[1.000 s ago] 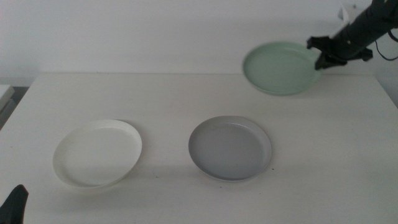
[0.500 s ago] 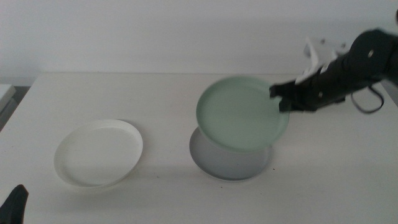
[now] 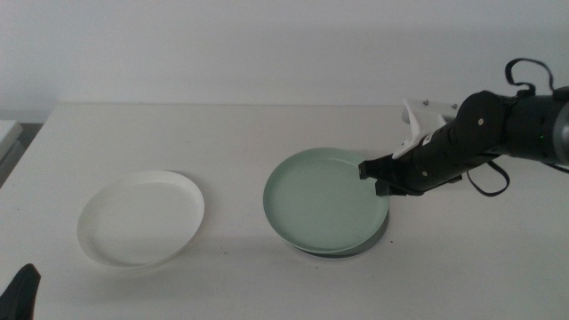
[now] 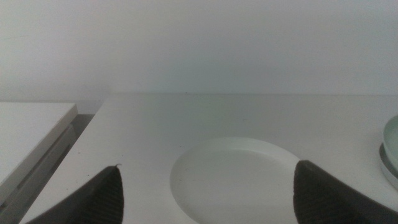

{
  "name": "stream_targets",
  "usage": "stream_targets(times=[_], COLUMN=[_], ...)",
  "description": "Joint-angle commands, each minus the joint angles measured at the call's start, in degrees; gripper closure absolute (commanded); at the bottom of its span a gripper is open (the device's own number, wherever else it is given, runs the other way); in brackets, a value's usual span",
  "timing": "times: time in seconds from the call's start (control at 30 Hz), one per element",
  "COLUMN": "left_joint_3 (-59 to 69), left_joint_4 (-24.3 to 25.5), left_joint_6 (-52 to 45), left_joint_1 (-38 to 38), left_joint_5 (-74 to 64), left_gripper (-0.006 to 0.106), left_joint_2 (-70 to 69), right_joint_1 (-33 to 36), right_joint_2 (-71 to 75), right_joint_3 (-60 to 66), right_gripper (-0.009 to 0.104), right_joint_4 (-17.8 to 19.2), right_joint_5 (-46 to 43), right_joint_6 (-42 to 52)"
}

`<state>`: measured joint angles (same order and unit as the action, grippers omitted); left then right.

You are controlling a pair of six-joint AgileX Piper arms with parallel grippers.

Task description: Stack the three bowls on top of each other.

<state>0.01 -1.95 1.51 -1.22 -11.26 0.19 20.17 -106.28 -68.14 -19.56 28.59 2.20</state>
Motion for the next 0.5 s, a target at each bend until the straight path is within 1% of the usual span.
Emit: stream_targets(times=[0.0, 0.37, 0.47], left_joint_3=[0.0, 0.0, 0.0], left_joint_4=[-0.4, -0.4, -0.4], left_joint_6=[-0.1, -0.1, -0.1], left_joint_1=[0.1, 0.1, 0.1], left_joint_5=[0.8, 0.8, 0.8], left_gripper=[0.007, 0.007, 0.007], left_joint_2=[-0.2, -0.2, -0.2], right_joint_1=[0.2, 0.2, 0.2], right_joint_2=[-0.7, -1.1, -1.1], right_joint_3=[0.3, 0.5, 0.5], right_gripper=[0.098, 0.097, 0.097], right_joint_4=[0.1, 0.3, 1.5], right_joint_5=[-1.4, -2.7, -3.1], right_joint_6=[0.2, -1.6, -2.9])
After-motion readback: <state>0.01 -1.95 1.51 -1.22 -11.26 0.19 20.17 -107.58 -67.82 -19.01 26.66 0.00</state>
